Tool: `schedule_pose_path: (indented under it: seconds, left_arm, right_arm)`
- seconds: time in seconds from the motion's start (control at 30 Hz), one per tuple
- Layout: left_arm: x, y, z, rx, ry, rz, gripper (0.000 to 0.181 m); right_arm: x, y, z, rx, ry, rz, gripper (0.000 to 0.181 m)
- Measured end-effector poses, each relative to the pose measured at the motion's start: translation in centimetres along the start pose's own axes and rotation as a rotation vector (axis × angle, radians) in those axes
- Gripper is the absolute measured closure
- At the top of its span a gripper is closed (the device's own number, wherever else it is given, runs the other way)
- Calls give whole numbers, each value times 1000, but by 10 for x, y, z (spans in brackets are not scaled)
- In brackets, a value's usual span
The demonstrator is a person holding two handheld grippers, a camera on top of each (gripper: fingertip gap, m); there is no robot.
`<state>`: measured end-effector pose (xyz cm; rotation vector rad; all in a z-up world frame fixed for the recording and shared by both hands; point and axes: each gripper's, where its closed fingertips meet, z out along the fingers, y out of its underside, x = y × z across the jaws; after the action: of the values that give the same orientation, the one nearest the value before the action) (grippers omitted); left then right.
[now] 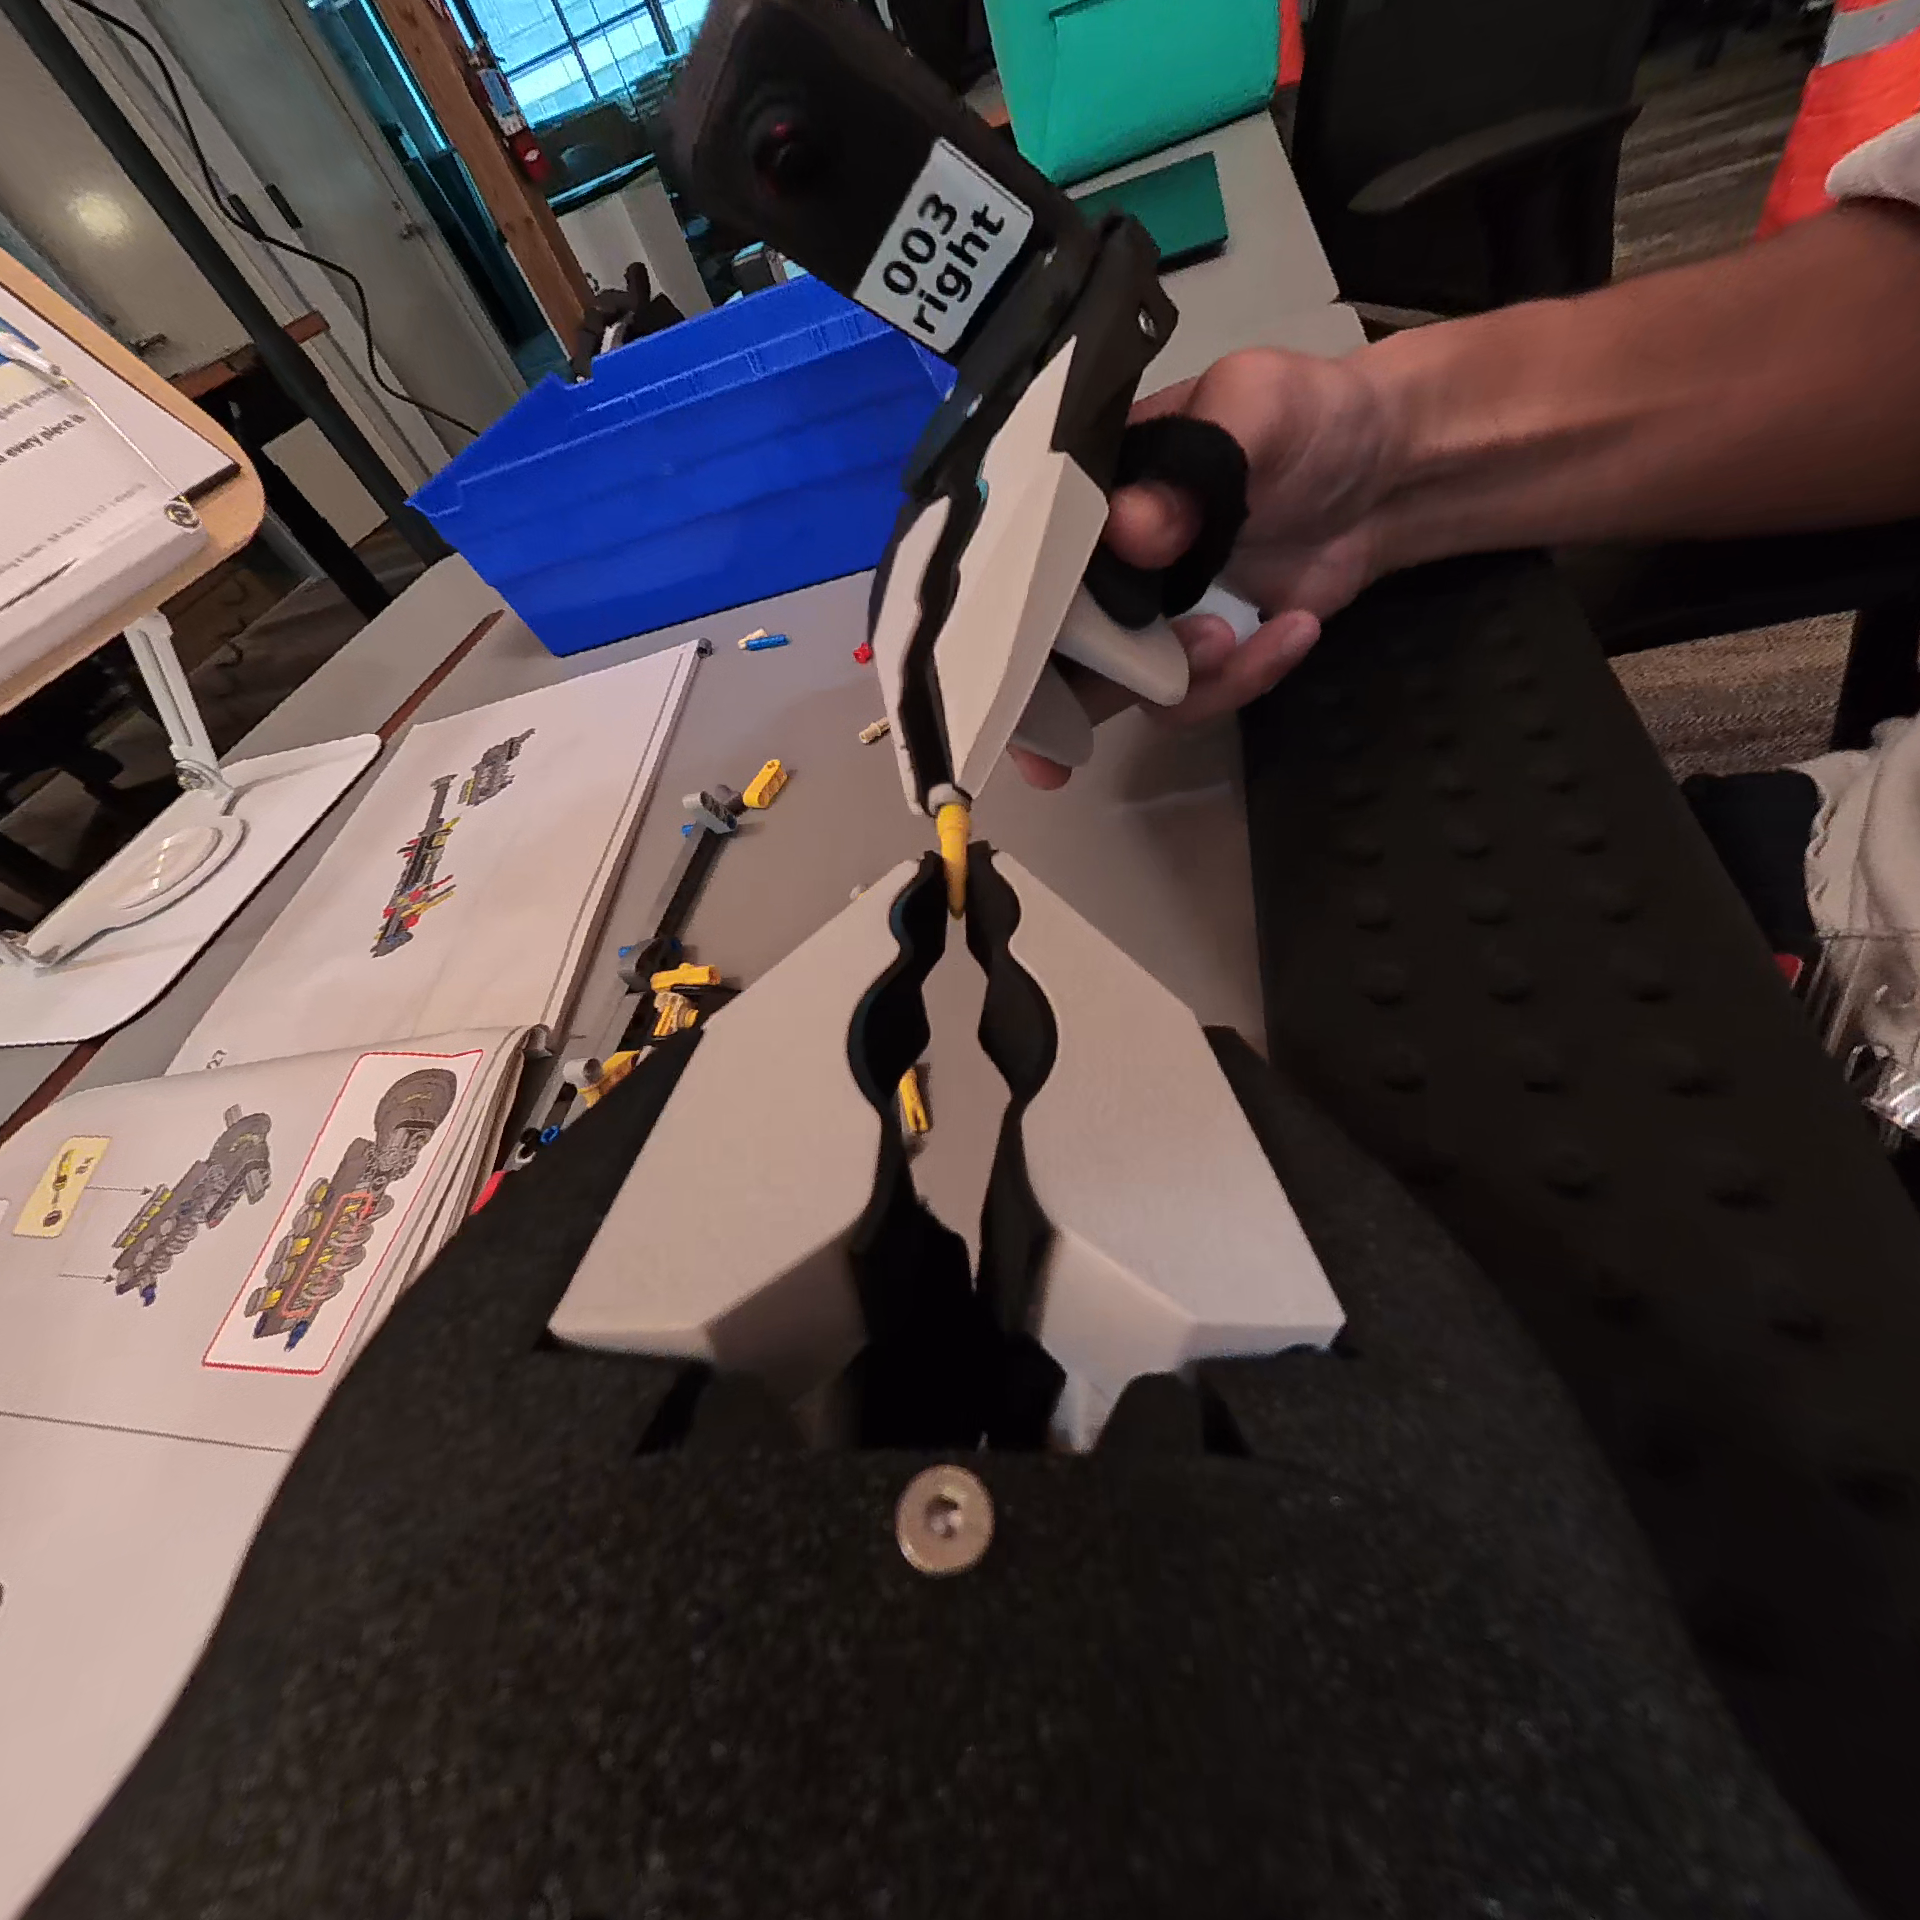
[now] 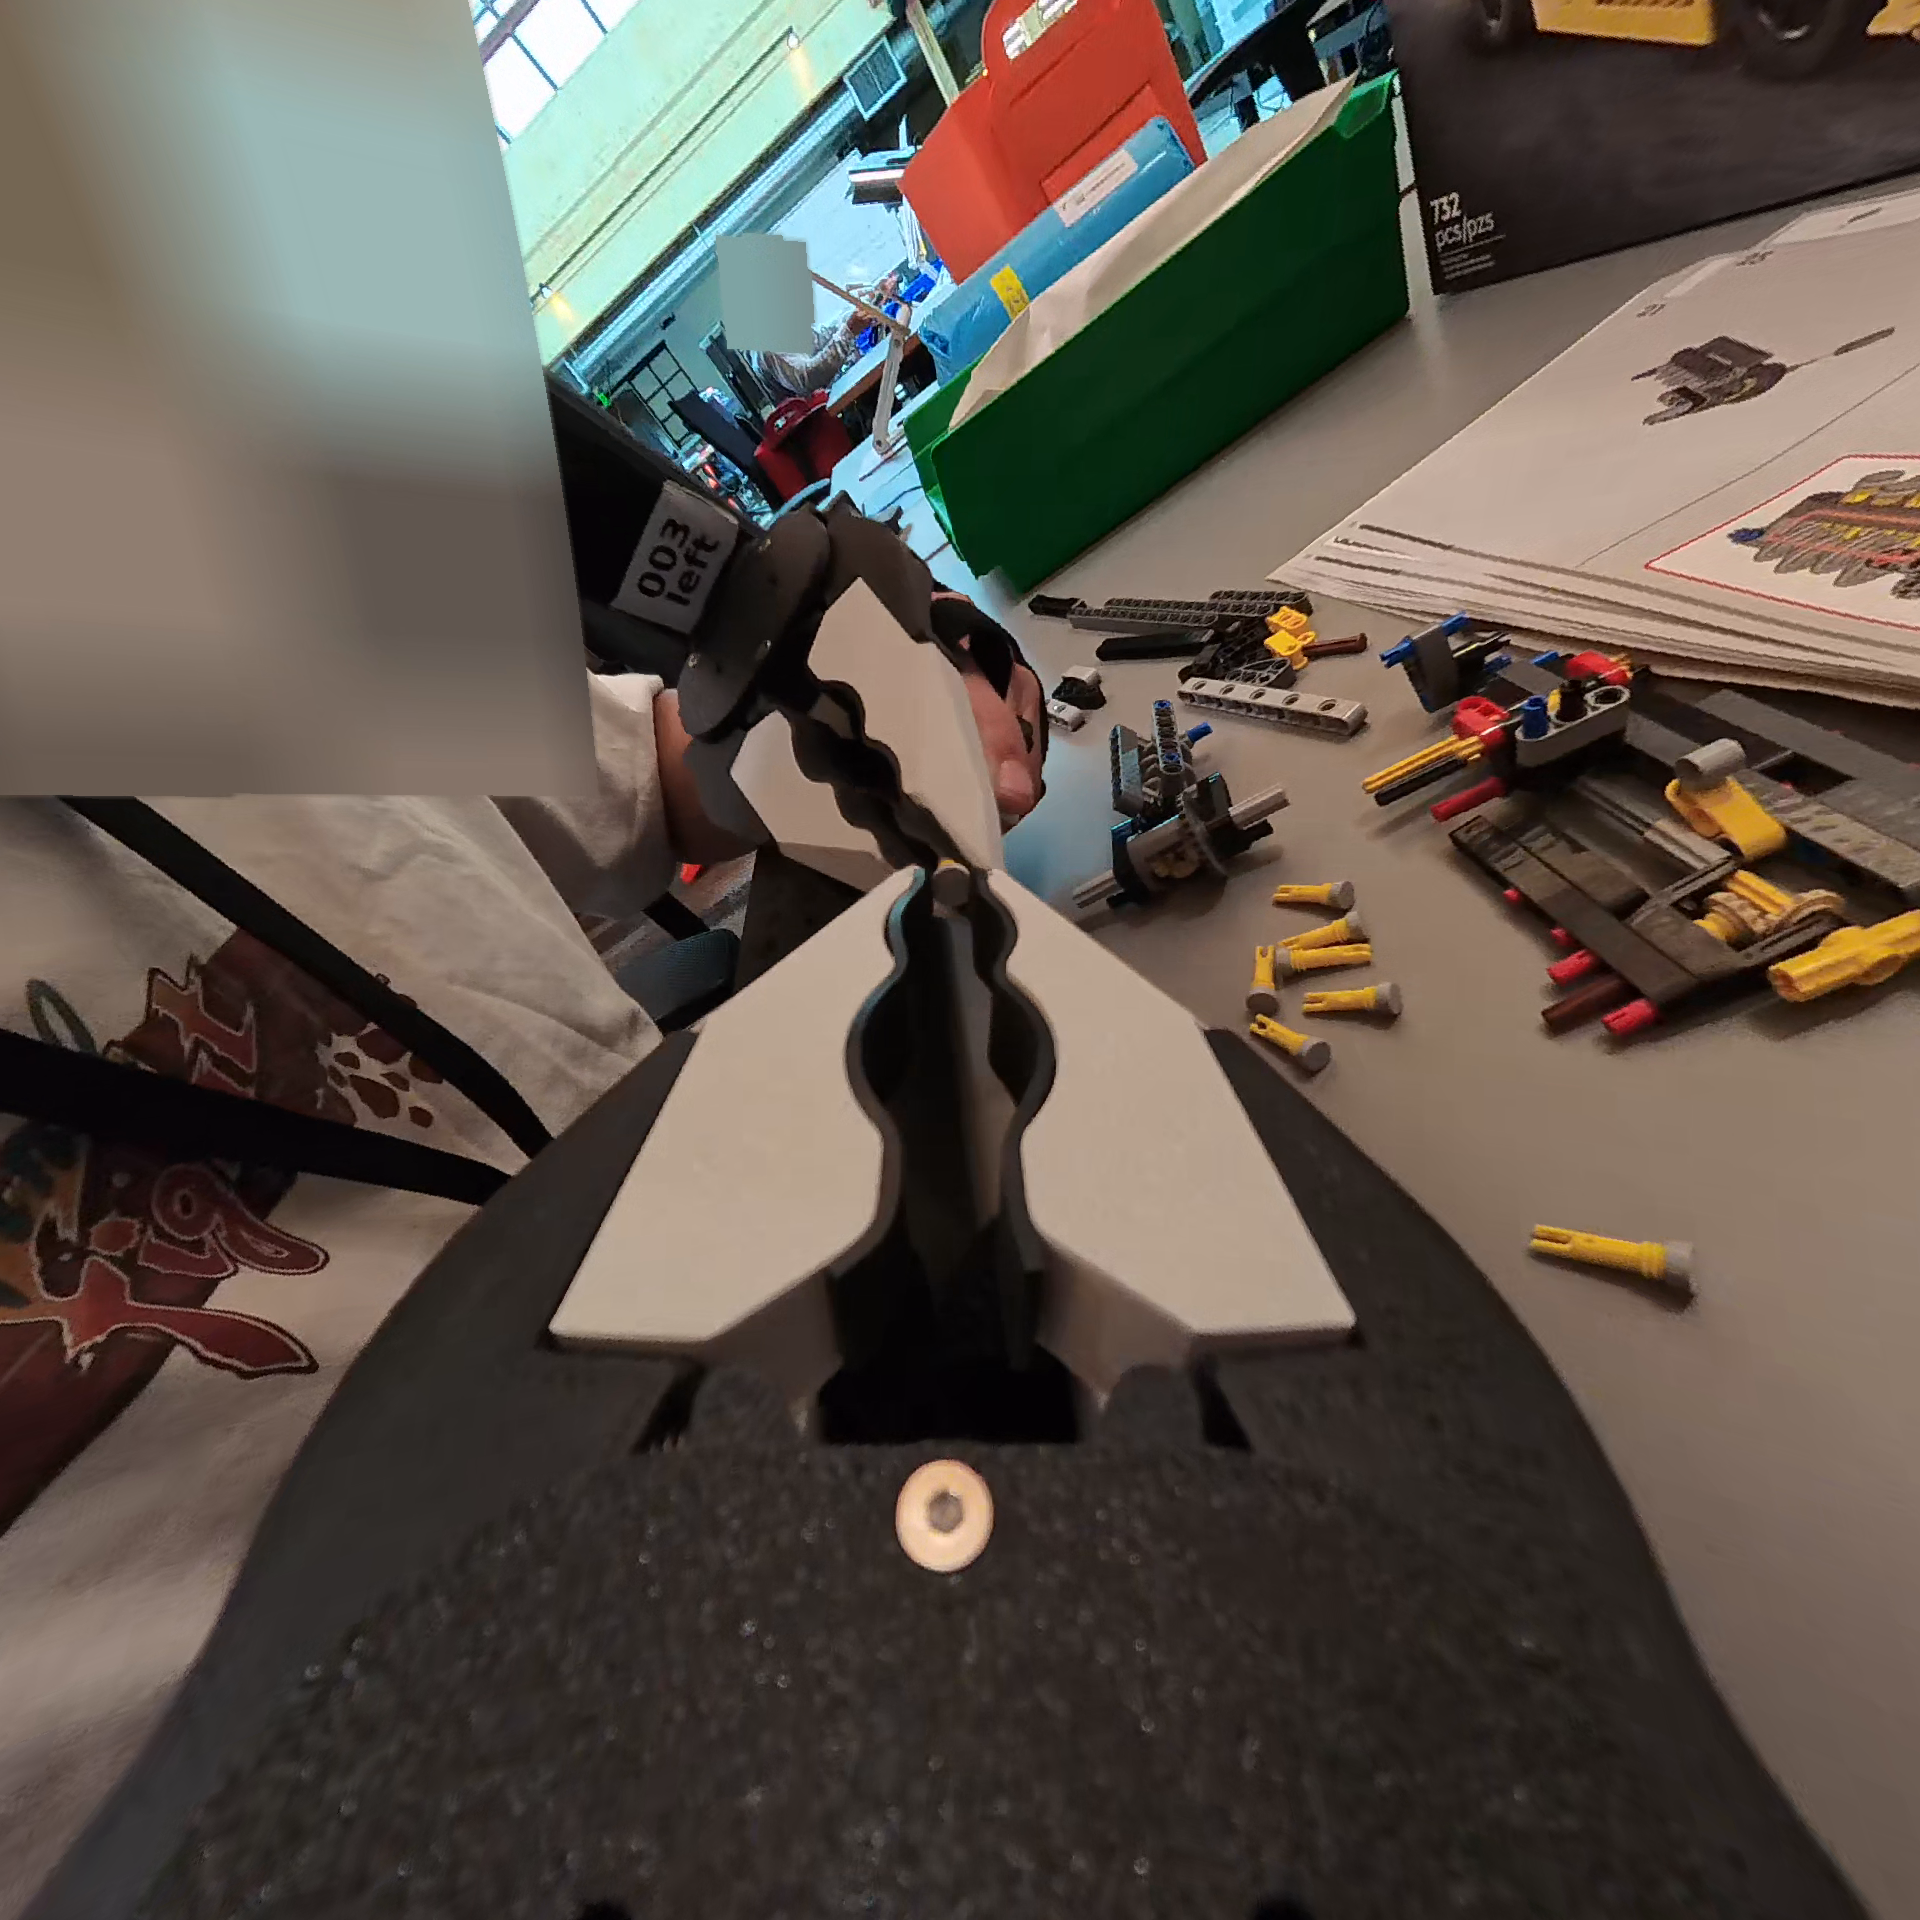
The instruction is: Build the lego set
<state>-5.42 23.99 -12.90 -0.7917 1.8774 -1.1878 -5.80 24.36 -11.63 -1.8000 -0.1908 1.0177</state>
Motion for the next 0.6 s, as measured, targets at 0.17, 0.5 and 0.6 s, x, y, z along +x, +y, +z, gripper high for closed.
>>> schedule_pose_path:
  seconds: [0.17,0.5,0.6]
  left_arm:
    - [-1,-2,-1,9,-1,-3,179]
    - [2,-1,-1,-1,8,15,179]
    - [2,-1,-1,-1,9,13,179]
  right_arm:
    - [0,0,0,1,-8,7,175]
    - [-2,3,0,-15,-27,13,175]
    - [-2,3,1,-14,-25,9,175]
